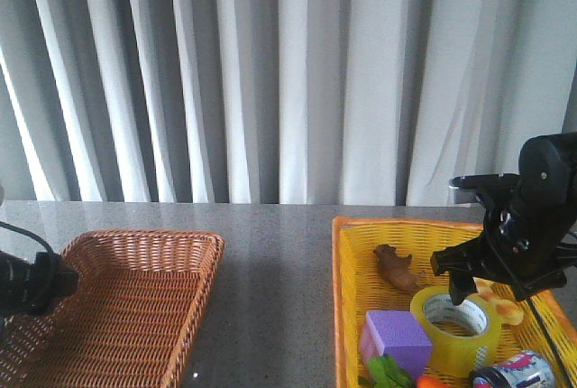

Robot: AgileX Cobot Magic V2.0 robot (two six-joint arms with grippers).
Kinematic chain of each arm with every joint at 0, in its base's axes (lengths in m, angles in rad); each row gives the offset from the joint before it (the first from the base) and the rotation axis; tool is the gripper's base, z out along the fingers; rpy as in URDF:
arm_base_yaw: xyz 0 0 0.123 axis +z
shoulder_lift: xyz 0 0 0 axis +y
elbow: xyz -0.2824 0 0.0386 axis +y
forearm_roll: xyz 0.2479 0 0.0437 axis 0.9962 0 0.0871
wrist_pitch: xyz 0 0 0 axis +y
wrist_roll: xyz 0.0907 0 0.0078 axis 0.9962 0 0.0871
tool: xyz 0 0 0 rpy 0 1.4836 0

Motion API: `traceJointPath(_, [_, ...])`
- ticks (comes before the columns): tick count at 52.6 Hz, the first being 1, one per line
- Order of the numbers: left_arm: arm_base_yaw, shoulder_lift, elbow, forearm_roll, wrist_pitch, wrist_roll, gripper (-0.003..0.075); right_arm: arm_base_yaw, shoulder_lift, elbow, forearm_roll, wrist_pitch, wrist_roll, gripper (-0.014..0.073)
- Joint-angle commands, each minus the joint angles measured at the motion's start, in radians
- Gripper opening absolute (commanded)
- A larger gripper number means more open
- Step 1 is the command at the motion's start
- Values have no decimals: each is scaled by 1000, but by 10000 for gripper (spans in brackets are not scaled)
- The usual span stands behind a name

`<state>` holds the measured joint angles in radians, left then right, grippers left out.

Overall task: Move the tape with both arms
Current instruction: 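Lower the right gripper into the yellow basket onto the tape roll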

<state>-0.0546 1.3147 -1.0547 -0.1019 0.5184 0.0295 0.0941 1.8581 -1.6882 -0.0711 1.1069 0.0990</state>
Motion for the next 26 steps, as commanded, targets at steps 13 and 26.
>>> traceJointPath(13, [-7, -28, -34, -16, -50, -14, 586, -5, 56, -33, -19, -39, -3, 558])
traceJointPath(26, [-7, -28, -34, -17, -49, -14, 586, -5, 92, -33, -26, -70, 5, 465])
